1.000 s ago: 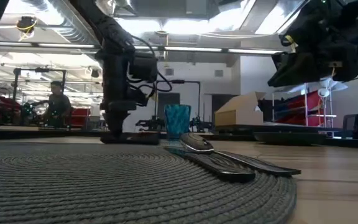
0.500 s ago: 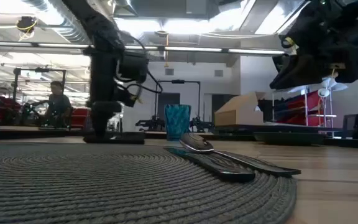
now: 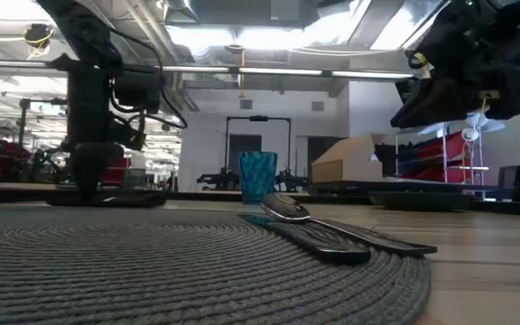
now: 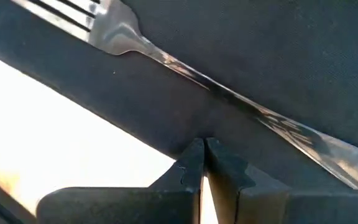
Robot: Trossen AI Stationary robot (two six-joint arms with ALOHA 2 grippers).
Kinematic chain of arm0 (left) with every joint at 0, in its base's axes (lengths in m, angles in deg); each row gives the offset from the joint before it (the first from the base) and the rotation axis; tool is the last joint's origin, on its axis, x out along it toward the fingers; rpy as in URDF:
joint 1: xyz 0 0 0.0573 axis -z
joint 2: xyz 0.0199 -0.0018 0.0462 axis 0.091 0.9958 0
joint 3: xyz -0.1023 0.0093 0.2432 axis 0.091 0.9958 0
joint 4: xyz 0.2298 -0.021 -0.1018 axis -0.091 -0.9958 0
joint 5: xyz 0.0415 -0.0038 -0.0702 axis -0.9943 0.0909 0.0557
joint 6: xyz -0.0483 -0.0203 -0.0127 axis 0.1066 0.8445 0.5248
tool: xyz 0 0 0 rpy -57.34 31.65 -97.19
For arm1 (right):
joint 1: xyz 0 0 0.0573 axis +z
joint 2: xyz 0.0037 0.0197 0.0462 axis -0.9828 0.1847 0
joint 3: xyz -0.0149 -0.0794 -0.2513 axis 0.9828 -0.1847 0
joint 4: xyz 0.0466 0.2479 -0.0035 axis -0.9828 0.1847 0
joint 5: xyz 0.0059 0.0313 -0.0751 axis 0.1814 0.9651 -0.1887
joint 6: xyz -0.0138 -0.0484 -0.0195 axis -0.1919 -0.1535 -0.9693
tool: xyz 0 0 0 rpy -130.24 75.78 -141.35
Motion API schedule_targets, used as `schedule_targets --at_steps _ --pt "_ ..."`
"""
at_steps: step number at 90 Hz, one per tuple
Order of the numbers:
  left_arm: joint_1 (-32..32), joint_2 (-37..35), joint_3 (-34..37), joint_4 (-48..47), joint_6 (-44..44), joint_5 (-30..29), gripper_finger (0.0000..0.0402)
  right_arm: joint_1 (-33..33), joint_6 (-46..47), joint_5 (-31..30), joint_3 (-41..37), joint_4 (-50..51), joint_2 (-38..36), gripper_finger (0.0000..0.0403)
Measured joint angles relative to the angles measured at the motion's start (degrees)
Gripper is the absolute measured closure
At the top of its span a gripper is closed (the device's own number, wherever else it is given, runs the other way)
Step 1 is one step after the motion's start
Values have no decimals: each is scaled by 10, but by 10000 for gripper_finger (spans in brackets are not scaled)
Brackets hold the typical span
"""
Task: Set table place
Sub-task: Adjust the black table napkin, then adjust the black table mat
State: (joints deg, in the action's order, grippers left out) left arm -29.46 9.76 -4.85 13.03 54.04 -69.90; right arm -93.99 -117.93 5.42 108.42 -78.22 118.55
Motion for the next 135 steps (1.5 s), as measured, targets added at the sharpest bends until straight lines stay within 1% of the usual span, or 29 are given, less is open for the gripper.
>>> schedule_targets --at_steps 13,25,45,57,68,80,90,103,111,122,135 --pt "-11 -17 4 -2 3 -1 402 0 0 0 0 -7 0 349" --pt "2 -39 -1 -10 14 -2 402 0 0 0 0 -7 0 349" --pt "62 -95 -58 -15 43 1 402 0 0 0 0 -9 0 349" --pt "116 -99 -104 8 58 17 402 0 0 0 0 -16 0 349" --pt "167 -72 -120 52 74 33 402 0 0 0 0 -16 0 349" --pt "216 -19 -127 107 77 79 402 0 0 0 0 -22 0 349" --pt "246 34 -143 107 67 91 402 0 0 0 0 -27 0 349" --pt "266 92 -162 99 56 91 402 0 -1 0 0 -39 0 349" --pt "275 121 -176 101 44 107 402 0 0 0 0 -40 0 349" --pt "285 152 -187 101 40 127 402 0 -1 0 0 -40 0 349" --pt "293 184 -196 102 31 131 402 0 -1 0 0 -39 0 349"
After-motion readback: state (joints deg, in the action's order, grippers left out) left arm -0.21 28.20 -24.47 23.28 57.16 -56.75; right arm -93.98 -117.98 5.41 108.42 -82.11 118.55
